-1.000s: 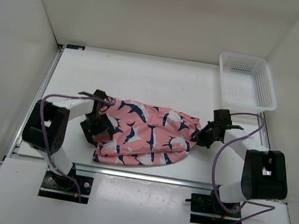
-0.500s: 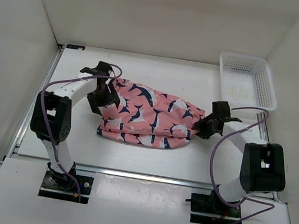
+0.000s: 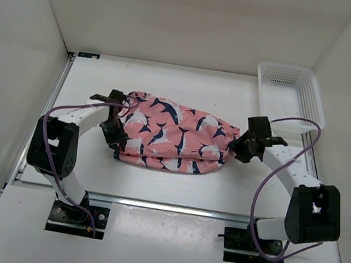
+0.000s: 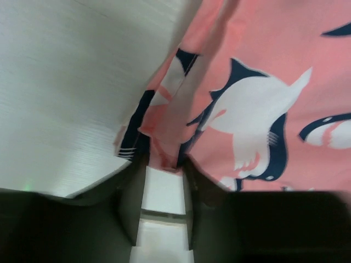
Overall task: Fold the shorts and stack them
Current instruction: Fold the shorts
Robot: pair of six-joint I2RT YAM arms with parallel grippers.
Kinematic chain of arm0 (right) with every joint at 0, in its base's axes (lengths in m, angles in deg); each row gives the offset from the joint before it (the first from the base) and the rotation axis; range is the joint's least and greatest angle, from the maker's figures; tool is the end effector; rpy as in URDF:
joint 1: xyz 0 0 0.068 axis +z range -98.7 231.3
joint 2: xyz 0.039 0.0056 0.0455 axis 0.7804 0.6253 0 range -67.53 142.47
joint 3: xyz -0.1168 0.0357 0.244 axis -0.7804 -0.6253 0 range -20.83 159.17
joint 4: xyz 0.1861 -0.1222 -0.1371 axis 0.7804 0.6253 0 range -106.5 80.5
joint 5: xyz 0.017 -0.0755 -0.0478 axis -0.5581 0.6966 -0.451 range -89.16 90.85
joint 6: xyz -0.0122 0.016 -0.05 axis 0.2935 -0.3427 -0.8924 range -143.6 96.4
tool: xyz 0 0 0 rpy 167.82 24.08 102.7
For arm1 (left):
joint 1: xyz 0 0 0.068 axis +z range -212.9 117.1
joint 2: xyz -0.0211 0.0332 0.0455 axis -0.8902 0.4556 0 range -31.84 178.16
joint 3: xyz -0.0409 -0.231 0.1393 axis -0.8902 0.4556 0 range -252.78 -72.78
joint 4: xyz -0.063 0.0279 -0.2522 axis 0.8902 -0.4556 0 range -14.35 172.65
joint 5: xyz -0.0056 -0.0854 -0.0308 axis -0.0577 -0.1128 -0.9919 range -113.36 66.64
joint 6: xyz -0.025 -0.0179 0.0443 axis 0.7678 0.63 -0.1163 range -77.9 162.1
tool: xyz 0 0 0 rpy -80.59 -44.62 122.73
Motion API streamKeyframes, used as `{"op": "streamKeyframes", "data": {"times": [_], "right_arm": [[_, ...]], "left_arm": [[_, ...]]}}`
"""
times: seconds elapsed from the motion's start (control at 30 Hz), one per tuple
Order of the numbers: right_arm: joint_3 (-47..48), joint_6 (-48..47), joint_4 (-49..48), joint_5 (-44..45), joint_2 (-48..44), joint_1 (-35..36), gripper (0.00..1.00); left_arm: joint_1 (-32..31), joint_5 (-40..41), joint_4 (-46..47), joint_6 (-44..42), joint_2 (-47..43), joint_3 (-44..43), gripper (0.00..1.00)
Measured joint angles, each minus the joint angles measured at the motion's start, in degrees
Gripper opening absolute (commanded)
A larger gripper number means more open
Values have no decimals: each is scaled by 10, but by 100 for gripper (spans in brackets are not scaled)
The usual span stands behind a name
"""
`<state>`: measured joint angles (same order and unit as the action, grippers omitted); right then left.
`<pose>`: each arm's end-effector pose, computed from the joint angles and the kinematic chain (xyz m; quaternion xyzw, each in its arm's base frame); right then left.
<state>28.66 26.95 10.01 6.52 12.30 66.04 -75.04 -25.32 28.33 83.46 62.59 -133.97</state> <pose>0.2669 0.0665 0.2099 0.3077 0.9066 0.1138 0.2656 0.2762 -0.0608 0.1830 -0.2518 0.9674 -0.0249 0.0112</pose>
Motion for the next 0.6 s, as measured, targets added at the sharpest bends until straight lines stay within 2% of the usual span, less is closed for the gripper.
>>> {"op": "streamKeyframes", "data": {"times": [0.03, 0.1, 0.17, 0.2, 0.43, 0.6], "right_arm": [[0, -3, 2, 3, -2, 0, 40], [0, -10, 6, 5, -2, 1, 24], [0, -16, 6, 7, 1, 1, 13], [0, -18, 6, 8, 4, 1, 0], [10, -38, 9, 9, 21, 4, 0], [52, -52, 24, 9, 1, 7, 0]], "left_arm": [[0, -1, 4, 1, 1, 0, 23], [-1, -3, 10, 0, 2, -2, 11], [-2, -4, 13, -2, 6, -5, 11], [-2, -4, 14, -3, 9, -7, 11], [-3, -3, 13, -4, 7, -25, 11], [1, 8, -25, -4, -21, -66, 11]]}}
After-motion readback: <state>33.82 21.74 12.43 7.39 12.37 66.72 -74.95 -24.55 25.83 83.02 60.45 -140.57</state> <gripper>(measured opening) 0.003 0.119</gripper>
